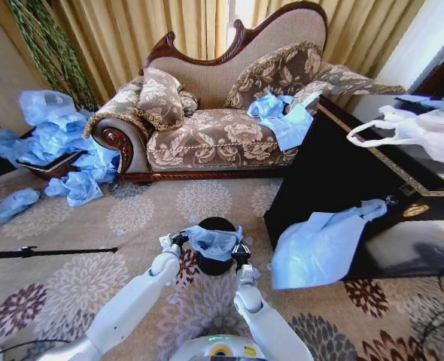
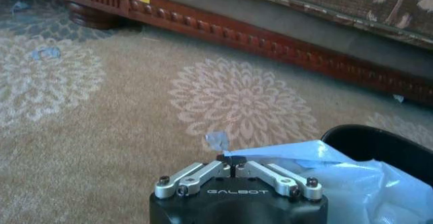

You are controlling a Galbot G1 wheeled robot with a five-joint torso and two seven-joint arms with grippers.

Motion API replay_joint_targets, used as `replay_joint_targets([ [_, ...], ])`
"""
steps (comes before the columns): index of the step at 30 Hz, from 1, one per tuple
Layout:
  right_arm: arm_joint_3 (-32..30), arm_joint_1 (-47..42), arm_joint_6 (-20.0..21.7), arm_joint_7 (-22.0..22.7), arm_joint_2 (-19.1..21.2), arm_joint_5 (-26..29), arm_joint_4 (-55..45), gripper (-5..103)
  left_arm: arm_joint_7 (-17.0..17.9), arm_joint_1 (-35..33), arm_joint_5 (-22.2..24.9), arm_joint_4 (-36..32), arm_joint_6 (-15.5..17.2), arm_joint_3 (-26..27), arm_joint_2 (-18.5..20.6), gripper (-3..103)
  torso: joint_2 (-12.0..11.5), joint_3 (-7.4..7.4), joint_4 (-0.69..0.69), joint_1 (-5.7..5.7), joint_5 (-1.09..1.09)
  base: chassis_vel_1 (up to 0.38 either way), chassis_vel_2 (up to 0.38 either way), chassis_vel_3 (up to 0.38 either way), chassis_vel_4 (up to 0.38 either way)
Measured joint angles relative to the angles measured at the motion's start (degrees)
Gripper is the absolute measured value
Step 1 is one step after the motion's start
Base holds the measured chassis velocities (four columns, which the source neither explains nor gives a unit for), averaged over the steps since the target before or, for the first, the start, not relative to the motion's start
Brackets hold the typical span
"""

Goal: Place a garbage bag over the trash bin.

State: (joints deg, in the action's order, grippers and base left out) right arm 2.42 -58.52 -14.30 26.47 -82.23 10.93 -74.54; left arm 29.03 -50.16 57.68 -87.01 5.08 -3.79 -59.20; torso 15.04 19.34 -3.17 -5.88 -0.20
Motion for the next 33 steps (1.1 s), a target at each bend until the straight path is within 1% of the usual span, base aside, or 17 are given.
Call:
replay_joint_targets([
  [5,-0.31,-1.28,0.90,-1.56,1.90,0.00,-3.34,-3,0.21,-1.16,0.41,-2.24,0.06,0.03,1.29,0,0.00,-0.01,0.00,0.00,-0.01,0.000,0.000,0.000,0.000],
  [7,-0.54,-2.72,1.47,-2.48,2.82,-0.14,-4.98,1,0.36,-2.11,0.56,-3.55,0.15,0.17,2.13,0,0.00,-0.01,-0.01,0.00,0.01,0.000,0.000,0.000,0.000],
  [8,-0.64,-3.29,1.65,-2.74,3.21,-0.35,-5.63,12,0.41,-2.52,0.60,-4.02,0.18,0.26,2.51,0,0.00,-0.01,-0.01,0.00,0.01,0.000,0.000,0.000,0.000],
  [10,-0.71,-3.84,1.81,-2.97,3.52,-0.59,-6.27,12,0.41,-2.83,0.63,-4.39,0.19,0.37,2.83,0,0.00,-0.01,0.00,0.00,-0.01,0.000,0.000,0.000,0.000],
  [11,-0.73,-4.35,2.01,-3.27,3.74,-0.79,-6.71,22,0.41,-3.07,0.63,-4.61,0.20,0.45,3.16,0,0.00,-0.01,-0.02,0.00,-0.01,0.000,0.000,0.000,0.000],
  [14,-0.76,-4.62,2.04,-3.45,3.76,-1.32,-6.74,22,0.34,-3.13,0.63,-4.50,0.22,0.48,3.41,0,0.00,-0.01,-0.03,0.01,-0.01,0.000,0.000,0.000,0.000],
  [15,-0.85,-4.51,2.08,-3.63,3.60,-1.79,-6.39,33,0.24,-2.93,0.63,-4.12,0.23,0.46,3.45,0,0.00,-0.01,-0.02,0.01,-0.01,0.000,0.000,0.000,0.000],
  [17,-0.84,-4.31,2.10,-3.69,3.44,-2.24,-5.83,33,0.05,-2.53,0.60,-3.60,0.23,0.37,3.50,0,0.00,0.00,0.01,0.00,0.02,0.000,0.000,0.000,0.000],
  [19,-1.18,-3.12,2.10,-3.74,3.30,-3.04,-4.56,44,-0.28,-1.73,0.59,-2.84,0.23,0.13,3.50,0,0.00,-0.01,0.01,0.00,0.00,0.000,0.000,0.000,0.000],
  [20,-1.30,-2.59,2.18,-3.74,3.33,-3.33,-4.07,55,-0.36,-1.55,0.59,-2.67,0.23,0.08,3.51,0,0.00,-0.01,0.01,0.00,0.01,0.000,0.000,0.000,0.000],
  [22,-1.33,-2.31,2.28,-3.74,3.37,-3.46,-3.84,55,-0.37,-1.47,0.59,-2.60,0.23,0.07,3.50,0,0.00,-0.01,0.00,0.00,0.01,0.000,0.000,0.000,0.000],
  [23,-1.35,-1.65,2.62,-3.65,3.65,-3.73,-3.47,66,-0.38,-1.41,0.61,-2.60,0.22,0.06,3.51,0,0.00,-0.01,0.00,0.00,0.01,0.000,0.000,0.000,0.000],
  [26,-1.36,-1.34,3.14,-3.55,4.25,-4.21,-3.64,66,-0.34,-1.55,0.69,-2.97,0.22,0.06,3.54,0,0.00,-0.01,0.02,0.00,0.01,0.000,0.000,0.000,0.000],
  [27,-1.48,-1.56,3.58,-3.32,5.02,-4.57,-4.62,77,-0.22,-1.80,0.78,-3.35,0.22,0.08,3.52,0,0.00,-0.01,0.01,0.00,0.01,0.000,0.000,0.000,0.000],
  [30,-1.75,-2.35,4.08,-3.17,5.93,-4.67,-6.08,77,-0.03,-2.14,0.85,-3.78,0.23,0.16,3.40,0,0.00,-0.01,0.00,0.00,0.01,0.000,0.000,0.000,0.000],
  [31,-1.98,-3.58,4.28,-3.16,6.87,-4.71,-7.45,93,0.15,-2.54,0.94,-4.20,0.24,0.26,3.32,0,0.00,-0.01,0.00,0.00,0.00,0.000,0.000,0.000,0.000],
  [33,-2.28,-5.48,4.30,-3.24,7.85,-4.82,-8.77,99,0.28,-2.96,1.06,-4.45,0.26,0.34,3.30,0,0.00,-0.01,0.00,0.00,0.01,0.000,0.000,0.000,0.000],
])
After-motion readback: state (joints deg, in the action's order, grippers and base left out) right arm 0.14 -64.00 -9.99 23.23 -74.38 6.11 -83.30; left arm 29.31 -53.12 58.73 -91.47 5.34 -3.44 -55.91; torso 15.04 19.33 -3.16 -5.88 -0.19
